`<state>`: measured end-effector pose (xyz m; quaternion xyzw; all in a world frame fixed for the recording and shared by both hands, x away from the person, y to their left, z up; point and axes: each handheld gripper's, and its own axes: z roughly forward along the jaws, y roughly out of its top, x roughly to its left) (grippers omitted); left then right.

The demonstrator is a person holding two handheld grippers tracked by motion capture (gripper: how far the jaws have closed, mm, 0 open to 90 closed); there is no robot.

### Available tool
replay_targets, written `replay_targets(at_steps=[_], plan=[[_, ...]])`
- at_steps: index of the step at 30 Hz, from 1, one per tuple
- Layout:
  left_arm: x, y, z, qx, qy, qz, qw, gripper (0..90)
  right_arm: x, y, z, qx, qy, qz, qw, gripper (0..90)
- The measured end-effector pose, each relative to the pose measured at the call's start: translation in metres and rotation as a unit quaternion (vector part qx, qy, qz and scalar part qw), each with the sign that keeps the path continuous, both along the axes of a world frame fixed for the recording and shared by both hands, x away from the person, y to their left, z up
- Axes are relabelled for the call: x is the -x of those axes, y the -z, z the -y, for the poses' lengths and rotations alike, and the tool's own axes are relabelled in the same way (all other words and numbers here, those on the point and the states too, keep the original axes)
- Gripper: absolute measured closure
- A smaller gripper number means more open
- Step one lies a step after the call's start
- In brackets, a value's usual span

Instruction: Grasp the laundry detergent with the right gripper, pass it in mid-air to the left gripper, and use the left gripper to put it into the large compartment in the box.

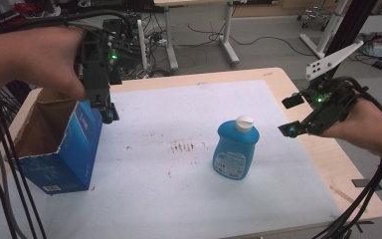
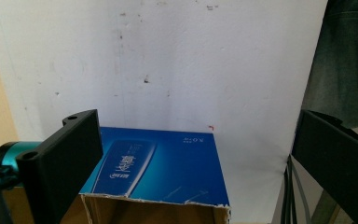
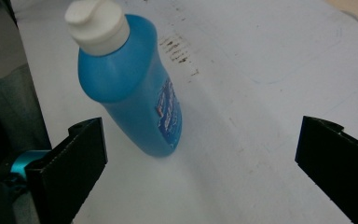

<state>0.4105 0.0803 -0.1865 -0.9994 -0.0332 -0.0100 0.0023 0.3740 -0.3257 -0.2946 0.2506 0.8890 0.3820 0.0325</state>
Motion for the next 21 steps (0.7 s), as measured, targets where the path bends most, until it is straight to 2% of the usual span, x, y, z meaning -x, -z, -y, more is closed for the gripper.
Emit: replay_targets(at_steps=[5,7,13,21], plan=[[0.0,0.0,0.0,-0.001,-0.001,0.0,1.0,1.7,0.009,0.012,-0.001,-0.015,-0.001,0.0,0.9999,1.1],[0.001,0.0,-0.001,0.0,0.0,0.0,1.0,1.7,0.016,0.021,-0.003,-0.03,0.002,0.001,0.9995,1.1],[0.001,0.001,-0.002,0.002,-0.001,0.0,1.0,1.7,0.028,0.041,-0.006,-0.051,0.011,0.007,0.9986,1.0],[0.003,0.0,-0.001,0.003,0.005,0.0,1.0,1.7,0.033,0.058,-0.015,-0.072,0.014,0.007,0.9973,1.0]])
